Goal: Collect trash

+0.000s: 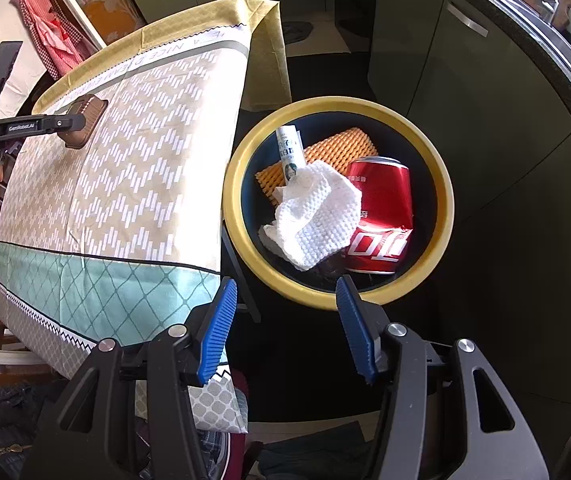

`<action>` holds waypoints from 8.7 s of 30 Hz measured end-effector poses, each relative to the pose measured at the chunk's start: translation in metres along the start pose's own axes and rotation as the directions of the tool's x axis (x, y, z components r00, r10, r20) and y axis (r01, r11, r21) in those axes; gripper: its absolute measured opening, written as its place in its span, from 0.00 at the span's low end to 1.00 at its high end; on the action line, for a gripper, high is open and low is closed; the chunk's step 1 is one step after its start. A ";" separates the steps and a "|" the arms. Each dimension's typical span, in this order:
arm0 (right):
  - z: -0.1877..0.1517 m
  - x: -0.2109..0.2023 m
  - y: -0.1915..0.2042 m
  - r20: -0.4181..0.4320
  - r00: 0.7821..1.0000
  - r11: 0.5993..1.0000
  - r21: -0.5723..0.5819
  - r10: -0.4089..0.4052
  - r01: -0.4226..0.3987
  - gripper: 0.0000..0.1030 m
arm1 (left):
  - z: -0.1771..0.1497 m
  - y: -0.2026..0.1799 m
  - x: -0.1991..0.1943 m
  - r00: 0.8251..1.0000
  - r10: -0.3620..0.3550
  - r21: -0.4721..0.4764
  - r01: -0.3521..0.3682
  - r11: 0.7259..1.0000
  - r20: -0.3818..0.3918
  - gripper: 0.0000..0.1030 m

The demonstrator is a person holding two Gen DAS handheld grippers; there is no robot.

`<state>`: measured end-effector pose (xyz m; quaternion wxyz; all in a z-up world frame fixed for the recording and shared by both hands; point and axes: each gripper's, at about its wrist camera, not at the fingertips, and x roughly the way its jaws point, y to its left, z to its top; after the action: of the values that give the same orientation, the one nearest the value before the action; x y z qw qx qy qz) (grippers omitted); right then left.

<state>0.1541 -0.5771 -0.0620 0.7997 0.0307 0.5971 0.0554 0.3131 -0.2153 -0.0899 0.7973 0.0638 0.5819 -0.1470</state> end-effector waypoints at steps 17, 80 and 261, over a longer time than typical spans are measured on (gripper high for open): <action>-0.026 -0.015 -0.040 0.016 1.000 0.997 0.070 -0.014 0.013 0.51 | 0.024 -0.229 0.020 0.982 -0.185 0.316 0.188 0.930 -0.041 0.55; -0.131 -0.100 0.134 0.483 0.869 0.989 -0.031 -0.109 0.141 0.95 | -0.305 0.086 -0.165 0.833 0.225 -0.251 -0.108 0.962 0.506 0.93; -0.177 -0.145 0.153 0.562 0.821 0.992 -0.012 -0.100 0.128 0.95 | -0.329 0.066 -0.205 0.766 0.289 -0.193 -0.216 0.957 0.574 0.93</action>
<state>-0.0647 -0.4463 0.0432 0.9418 -0.0096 0.3358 0.0107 -0.0231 -0.0297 -0.0038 0.9543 0.0459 0.2950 -0.0169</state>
